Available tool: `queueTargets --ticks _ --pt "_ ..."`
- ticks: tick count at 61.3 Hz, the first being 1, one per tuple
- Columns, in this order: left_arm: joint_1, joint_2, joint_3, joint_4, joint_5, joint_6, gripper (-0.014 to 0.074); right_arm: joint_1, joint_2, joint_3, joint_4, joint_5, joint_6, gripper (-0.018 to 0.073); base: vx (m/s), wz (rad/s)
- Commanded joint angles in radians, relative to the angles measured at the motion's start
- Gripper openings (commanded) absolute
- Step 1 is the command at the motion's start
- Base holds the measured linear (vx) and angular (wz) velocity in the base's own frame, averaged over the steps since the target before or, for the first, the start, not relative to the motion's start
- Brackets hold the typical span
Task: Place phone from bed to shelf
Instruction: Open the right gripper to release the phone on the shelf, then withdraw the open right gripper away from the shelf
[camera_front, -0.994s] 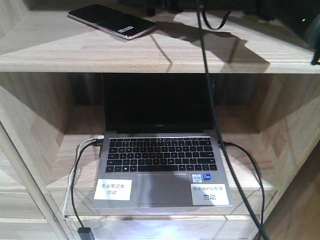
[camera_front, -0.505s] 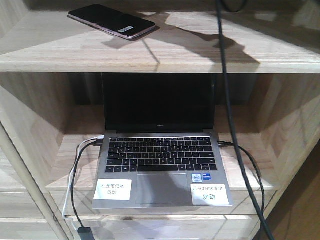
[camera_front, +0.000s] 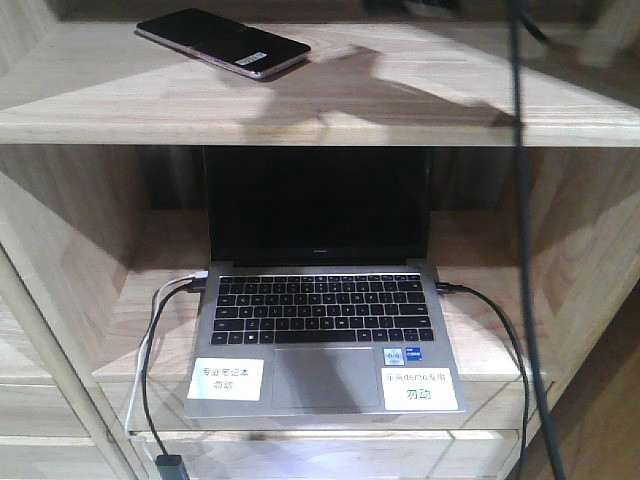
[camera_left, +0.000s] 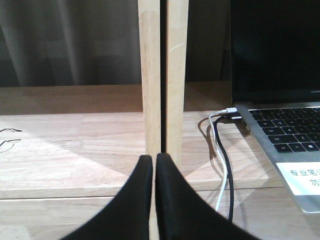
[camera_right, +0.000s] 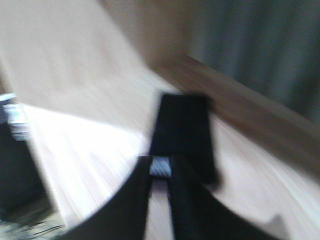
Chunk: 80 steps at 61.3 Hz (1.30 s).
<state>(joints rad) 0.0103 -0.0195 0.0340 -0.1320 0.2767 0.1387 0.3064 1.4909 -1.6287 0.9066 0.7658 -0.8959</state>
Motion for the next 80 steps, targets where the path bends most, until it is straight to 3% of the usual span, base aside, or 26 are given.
queueTargets --ticks 1,18,51,67,80 --pt "-0.003 -0.005 0.002 -0.007 -0.073 -0.004 0.0001 -0.006 -0.130 0.090 0.054 -0.146 -0.056 -0.0014 0.00 0.00" --pt "-0.003 -0.005 0.002 -0.007 -0.073 -0.004 0.0001 -0.006 -0.399 0.400 0.052 -0.278 -0.059 -0.0008 0.00 0.00" --pt "-0.003 -0.005 0.002 -0.007 -0.073 -0.004 0.0001 -0.006 -0.944 0.897 0.051 -0.306 -0.044 -0.0008 0.00 0.00" --pt "-0.003 -0.005 0.002 -0.007 -0.073 -0.004 0.0001 -0.006 -1.166 1.046 0.052 -0.304 -0.027 -0.0008 0.00 0.00" --pt "-0.003 -0.005 0.002 -0.007 -0.073 -0.004 0.0001 -0.006 -1.228 1.091 0.054 -0.304 -0.027 -0.0008 0.00 0.00"
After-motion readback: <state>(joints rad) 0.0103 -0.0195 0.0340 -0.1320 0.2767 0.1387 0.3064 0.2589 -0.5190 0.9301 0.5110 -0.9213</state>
